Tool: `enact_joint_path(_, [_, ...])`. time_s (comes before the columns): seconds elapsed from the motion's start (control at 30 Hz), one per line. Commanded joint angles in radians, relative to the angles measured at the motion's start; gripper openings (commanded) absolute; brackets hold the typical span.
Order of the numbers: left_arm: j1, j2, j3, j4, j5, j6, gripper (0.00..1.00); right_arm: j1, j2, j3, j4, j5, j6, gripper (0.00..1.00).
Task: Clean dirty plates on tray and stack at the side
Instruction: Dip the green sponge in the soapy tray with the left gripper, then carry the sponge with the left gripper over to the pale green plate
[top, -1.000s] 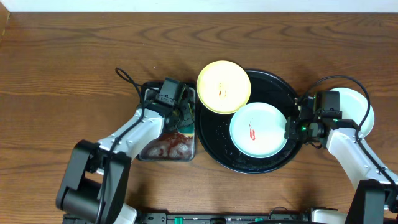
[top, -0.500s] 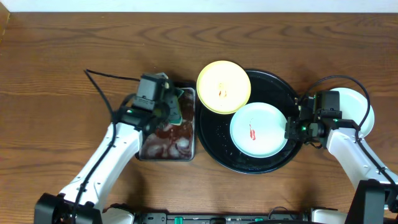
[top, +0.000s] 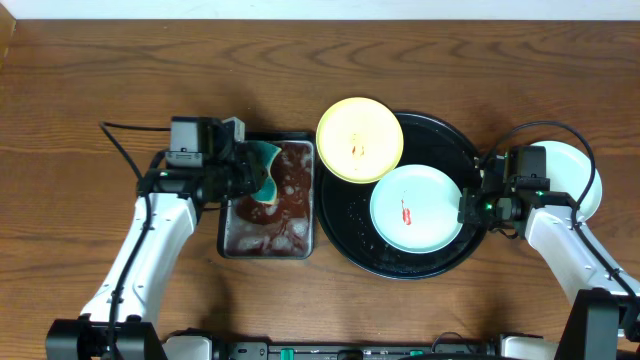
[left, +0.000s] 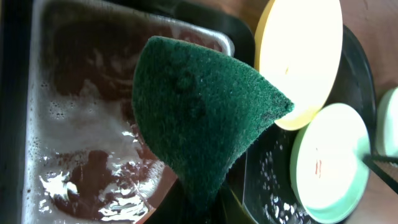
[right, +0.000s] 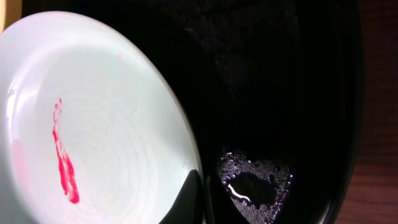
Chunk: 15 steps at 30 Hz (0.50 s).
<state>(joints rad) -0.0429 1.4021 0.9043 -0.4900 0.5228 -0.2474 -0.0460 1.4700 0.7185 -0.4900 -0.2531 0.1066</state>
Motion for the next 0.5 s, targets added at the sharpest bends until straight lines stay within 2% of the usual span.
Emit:
enact_joint_path(0.0, [0.035,-0.024,-0.016,-0.018,0.087,0.064,0.07,0.01,0.003,-0.006,0.0,0.006,0.008,0.01])
enact_joint_path(0.3, [0.1,-0.233,-0.187,0.03,0.087,0.052,0.07,0.011,0.003,-0.006,0.0,0.01,0.008,0.01])
enact_joint_path(0.47, [0.098,-0.301,-0.275,0.14,0.09,0.052,0.07,0.011,0.003,-0.006,0.0,0.01,0.008,0.01])
